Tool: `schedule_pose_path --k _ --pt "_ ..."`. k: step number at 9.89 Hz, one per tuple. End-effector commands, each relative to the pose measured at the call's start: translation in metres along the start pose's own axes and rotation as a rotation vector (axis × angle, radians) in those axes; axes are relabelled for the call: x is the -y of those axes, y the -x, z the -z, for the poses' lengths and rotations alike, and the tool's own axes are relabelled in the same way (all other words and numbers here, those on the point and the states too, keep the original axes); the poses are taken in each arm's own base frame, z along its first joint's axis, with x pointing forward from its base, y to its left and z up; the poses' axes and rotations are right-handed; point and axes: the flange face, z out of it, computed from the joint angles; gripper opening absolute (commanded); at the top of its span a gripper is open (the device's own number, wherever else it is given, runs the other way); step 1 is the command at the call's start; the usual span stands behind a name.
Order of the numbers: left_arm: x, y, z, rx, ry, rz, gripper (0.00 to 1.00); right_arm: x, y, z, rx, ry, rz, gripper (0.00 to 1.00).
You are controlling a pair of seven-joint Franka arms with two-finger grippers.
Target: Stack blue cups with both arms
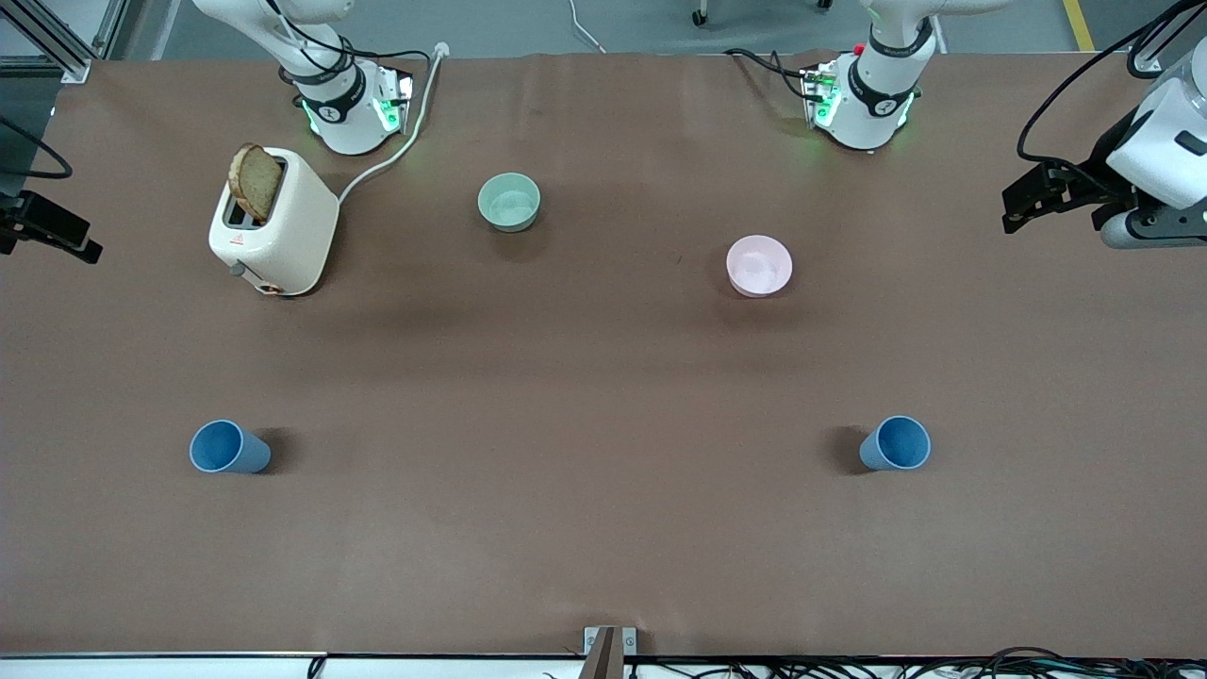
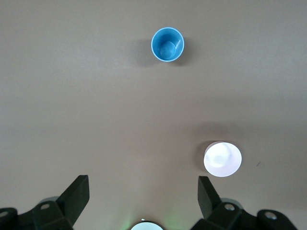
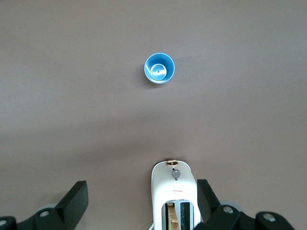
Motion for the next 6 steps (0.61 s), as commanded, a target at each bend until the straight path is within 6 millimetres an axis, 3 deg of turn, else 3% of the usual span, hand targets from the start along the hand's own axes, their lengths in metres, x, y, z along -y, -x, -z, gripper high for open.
schedule_pose_path --k 1,5,6 --pt "-0.002 -0.006 -0.018 0.047 0.014 -0.02 1.0 -0.001 -0.001 0.002 -0.002 0.006 -0.015 1.0" --pt "0.008 -0.01 -0.005 0.018 0.035 -0.028 1.0 -0.002 -0.005 -0.007 0.016 0.007 -0.005 1.0" --pt "0.024 -0.013 -0.003 0.012 0.03 -0.022 1.0 -0.002 -0.007 -0.009 0.018 0.01 -0.005 1.0"
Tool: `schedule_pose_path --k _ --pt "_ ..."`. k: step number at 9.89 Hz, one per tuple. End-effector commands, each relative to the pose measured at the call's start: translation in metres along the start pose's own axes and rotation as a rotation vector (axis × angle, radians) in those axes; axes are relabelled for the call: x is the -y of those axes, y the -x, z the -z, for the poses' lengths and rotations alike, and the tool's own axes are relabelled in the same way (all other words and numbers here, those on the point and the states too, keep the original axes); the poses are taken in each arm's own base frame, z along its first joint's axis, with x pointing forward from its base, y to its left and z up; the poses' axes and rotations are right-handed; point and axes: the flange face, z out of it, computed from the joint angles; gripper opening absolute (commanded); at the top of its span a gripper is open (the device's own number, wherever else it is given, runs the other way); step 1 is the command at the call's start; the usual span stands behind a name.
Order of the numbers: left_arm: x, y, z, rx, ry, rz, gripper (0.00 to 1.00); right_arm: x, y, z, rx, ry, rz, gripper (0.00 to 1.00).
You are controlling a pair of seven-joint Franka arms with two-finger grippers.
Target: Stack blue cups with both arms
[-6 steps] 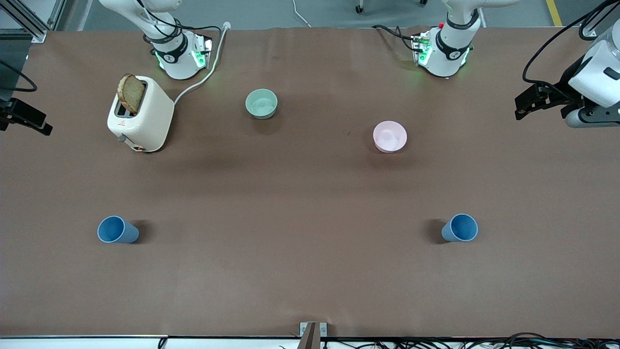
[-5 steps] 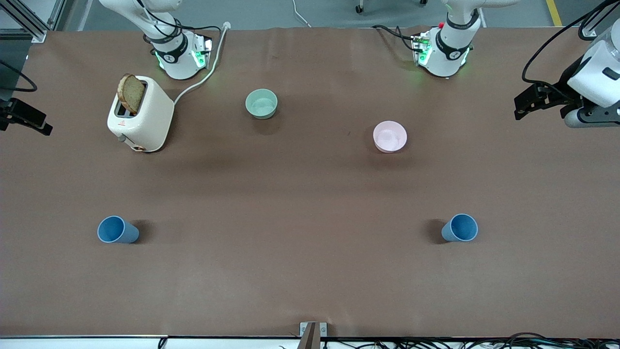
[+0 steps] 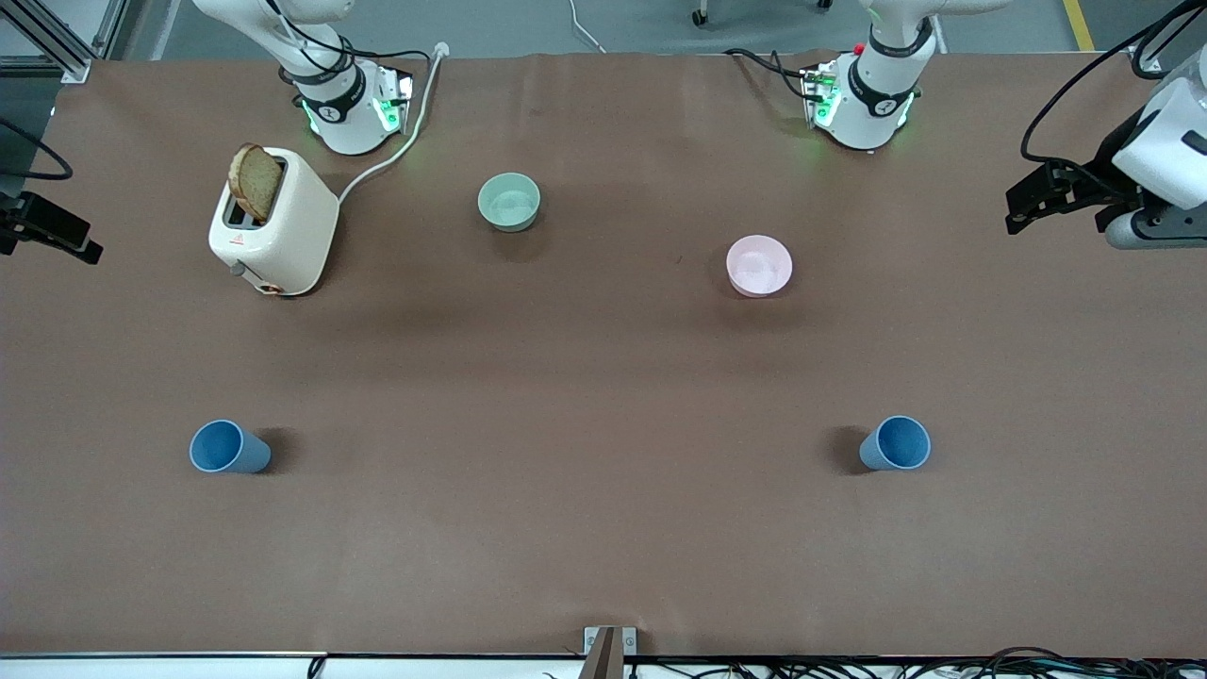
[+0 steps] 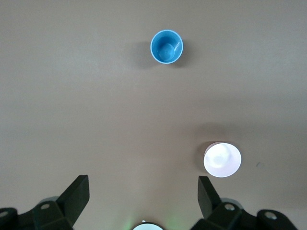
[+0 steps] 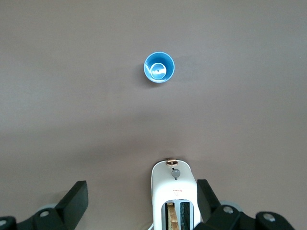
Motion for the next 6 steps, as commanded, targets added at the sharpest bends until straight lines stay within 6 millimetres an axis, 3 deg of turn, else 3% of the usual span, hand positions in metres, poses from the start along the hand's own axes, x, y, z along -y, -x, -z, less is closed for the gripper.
schedule_pose_path --k 1,2,3,4,6 --pt "0.017 -0.01 -0.013 0.034 0.018 -0.016 1.0 -0.002 -0.01 -0.01 0.007 0.013 -0.004 1.0" --pt "0.017 -0.012 -0.017 0.041 0.016 -0.012 1.0 0.0 -0.022 -0.028 0.017 0.021 -0.002 1.0" --pt "0.017 -0.029 -0.042 0.069 0.015 0.001 1.0 -0.002 -0.043 -0.059 0.034 0.027 -0.007 1.0" --pt "0.017 -0.054 -0.078 0.083 0.018 0.004 1.0 -0.014 -0.064 -0.085 0.016 0.027 -0.023 1.0" --pt "0.018 -0.096 -0.145 0.083 0.028 0.014 1.0 -0.016 -0.101 -0.149 0.006 0.026 -0.023 1.0"
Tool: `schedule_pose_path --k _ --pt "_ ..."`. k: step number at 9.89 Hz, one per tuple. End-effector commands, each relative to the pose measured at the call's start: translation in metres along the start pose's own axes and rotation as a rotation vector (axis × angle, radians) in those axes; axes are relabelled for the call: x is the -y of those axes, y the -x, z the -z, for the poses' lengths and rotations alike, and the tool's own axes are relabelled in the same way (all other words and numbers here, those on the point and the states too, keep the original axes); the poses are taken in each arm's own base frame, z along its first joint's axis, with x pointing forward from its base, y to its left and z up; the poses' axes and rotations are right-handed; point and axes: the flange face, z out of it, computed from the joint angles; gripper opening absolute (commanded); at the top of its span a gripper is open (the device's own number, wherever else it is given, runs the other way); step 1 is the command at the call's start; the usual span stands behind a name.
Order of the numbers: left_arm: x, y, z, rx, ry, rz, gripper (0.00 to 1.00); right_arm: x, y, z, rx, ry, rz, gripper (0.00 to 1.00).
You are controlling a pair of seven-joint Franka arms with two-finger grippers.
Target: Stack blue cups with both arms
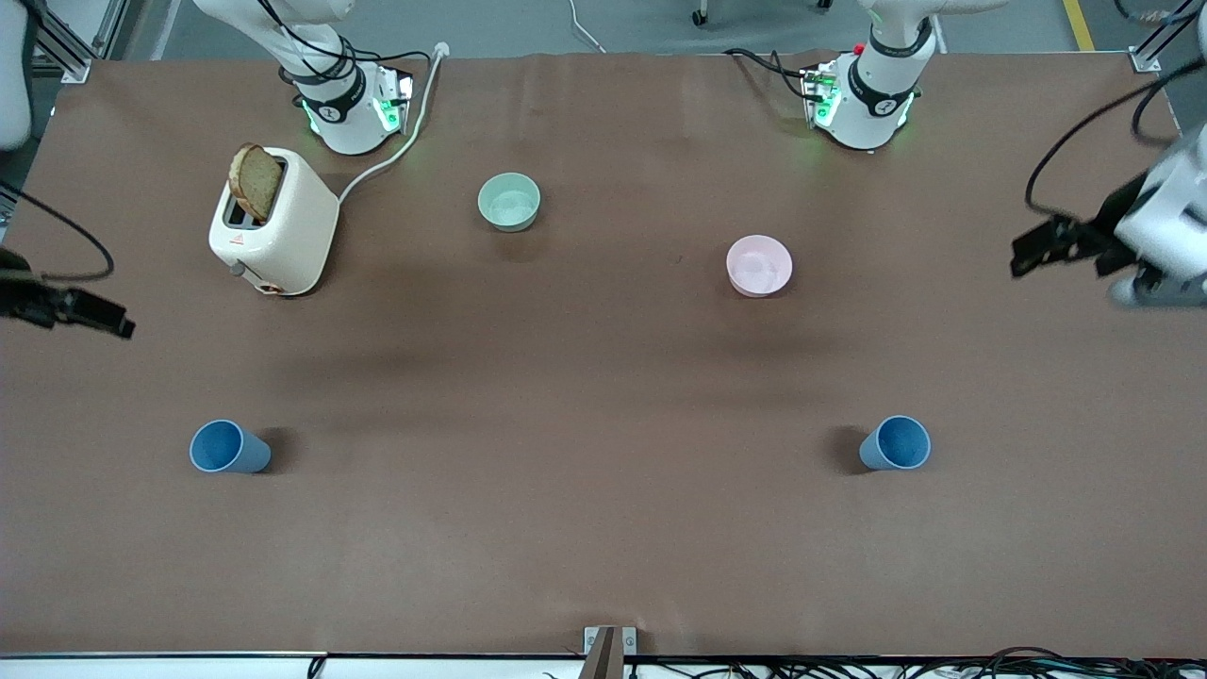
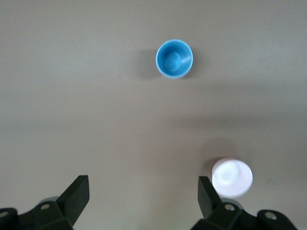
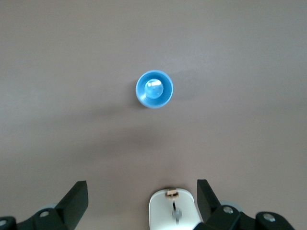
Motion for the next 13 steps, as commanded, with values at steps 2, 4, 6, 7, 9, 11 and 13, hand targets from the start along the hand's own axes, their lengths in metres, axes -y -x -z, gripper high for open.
schedule_pose_path --k 2,4,6,7,9,11,13 --pt "0.017 -0.063 -0.119 0.049 0.023 0.042 1.0 -0.008 -0.052 -0.107 -0.04 0.01 -0.004 1.0" --pt "0.011 -0.076 -0.18 0.032 0.028 0.054 1.0 -0.023 -0.069 -0.171 -0.044 0.016 0.082 1.0" --pt "0.008 -0.08 -0.226 0.059 0.03 0.053 1.0 -0.033 -0.068 -0.202 -0.023 0.013 0.144 1.0" --pt "0.006 -0.083 -0.237 0.054 0.03 0.05 1.0 -0.036 -0.063 -0.224 -0.053 0.015 0.146 1.0" --pt "0.001 -0.09 -0.261 0.04 0.03 0.043 0.94 -0.034 -0.054 -0.262 -0.103 0.019 0.152 1.0" --pt "-0.003 -0.09 -0.27 0.049 0.031 0.035 0.76 -0.032 -0.055 -0.286 -0.079 0.026 0.164 0.8" --pt "0.003 -0.095 -0.272 0.026 0.034 0.033 0.73 -0.027 -0.059 -0.282 -0.09 0.03 0.173 0.01"
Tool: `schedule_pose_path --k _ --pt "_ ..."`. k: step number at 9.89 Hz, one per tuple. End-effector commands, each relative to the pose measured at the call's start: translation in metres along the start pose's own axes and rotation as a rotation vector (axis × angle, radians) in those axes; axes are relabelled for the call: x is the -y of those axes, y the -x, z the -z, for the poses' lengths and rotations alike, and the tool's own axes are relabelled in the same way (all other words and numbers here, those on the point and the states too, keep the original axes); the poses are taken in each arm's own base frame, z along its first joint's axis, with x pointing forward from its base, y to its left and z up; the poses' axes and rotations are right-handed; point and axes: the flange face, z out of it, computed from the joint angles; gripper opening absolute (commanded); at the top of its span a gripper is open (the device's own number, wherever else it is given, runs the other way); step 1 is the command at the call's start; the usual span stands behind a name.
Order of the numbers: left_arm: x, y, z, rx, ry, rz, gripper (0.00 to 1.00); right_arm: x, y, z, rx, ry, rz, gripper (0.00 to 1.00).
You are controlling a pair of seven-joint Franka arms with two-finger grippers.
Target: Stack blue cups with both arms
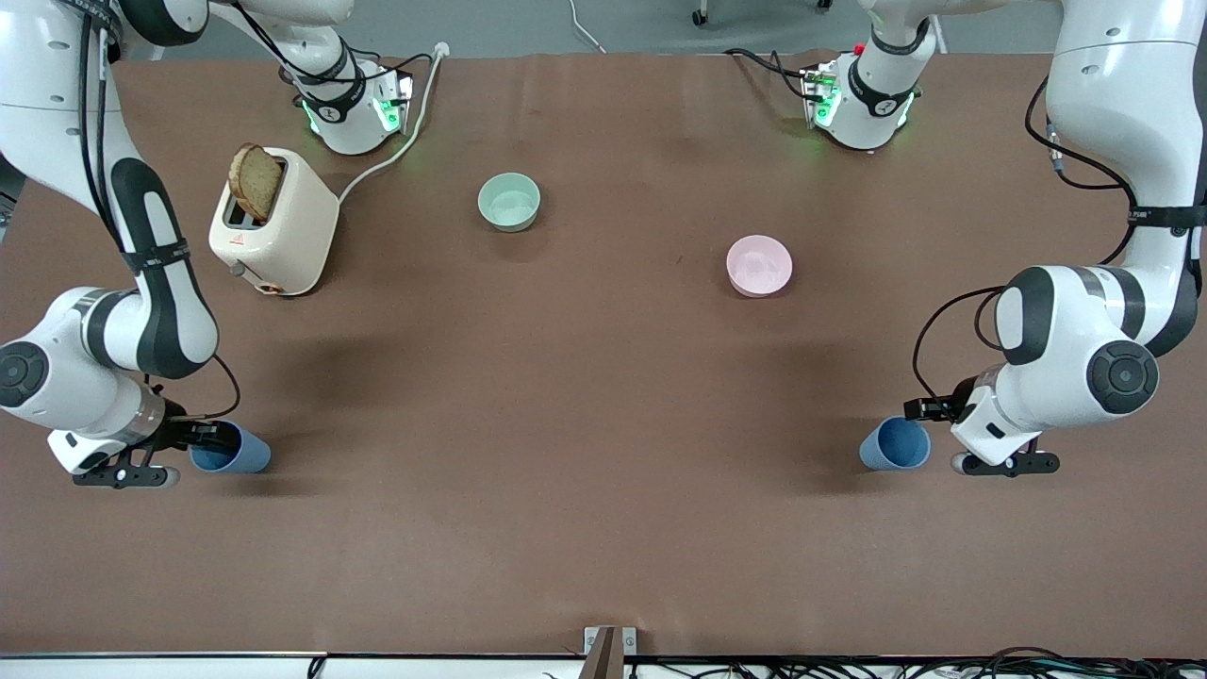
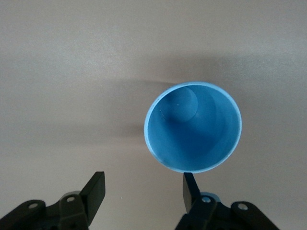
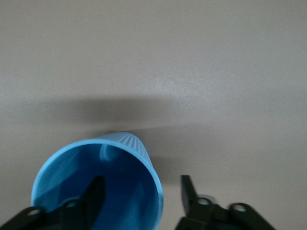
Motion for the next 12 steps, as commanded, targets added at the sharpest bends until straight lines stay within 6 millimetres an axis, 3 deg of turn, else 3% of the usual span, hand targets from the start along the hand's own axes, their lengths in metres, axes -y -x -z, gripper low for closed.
schedule_pose_path --k 1,3,4,6,7,9,11,12 --pt "0.007 -0.01 -0.025 -0.031 0.003 0.003 0.73 0.002 -0.009 0.013 -0.024 0.014 0.025 0.01" --pt "0.004 -0.019 -0.042 -0.085 0.011 0.011 0.68 0.005 -0.009 0.014 -0.017 0.011 0.031 0.01" --pt "0.006 -0.018 -0.043 -0.082 0.012 0.014 0.6 0.006 -0.013 0.031 -0.005 0.01 0.033 0.01" --pt "0.002 -0.016 -0.048 -0.073 0.013 0.014 0.35 0.008 -0.033 0.106 0.028 -0.011 0.012 0.01" --pt "0.003 -0.014 -0.057 -0.057 0.012 0.014 0.25 0.028 -0.042 0.139 0.03 -0.015 -0.014 0.01" --pt "0.0 -0.012 -0.061 -0.049 0.014 0.011 0.03 0.069 -0.041 0.197 0.005 -0.021 -0.072 0.01" --pt "-0.003 -0.012 -0.058 -0.052 0.017 0.015 0.0 0.105 -0.028 0.244 -0.004 -0.027 -0.093 0.01" --pt "-0.006 -0.01 -0.045 -0.053 0.018 0.056 0.0 0.132 -0.019 0.269 -0.007 -0.03 -0.083 0.01"
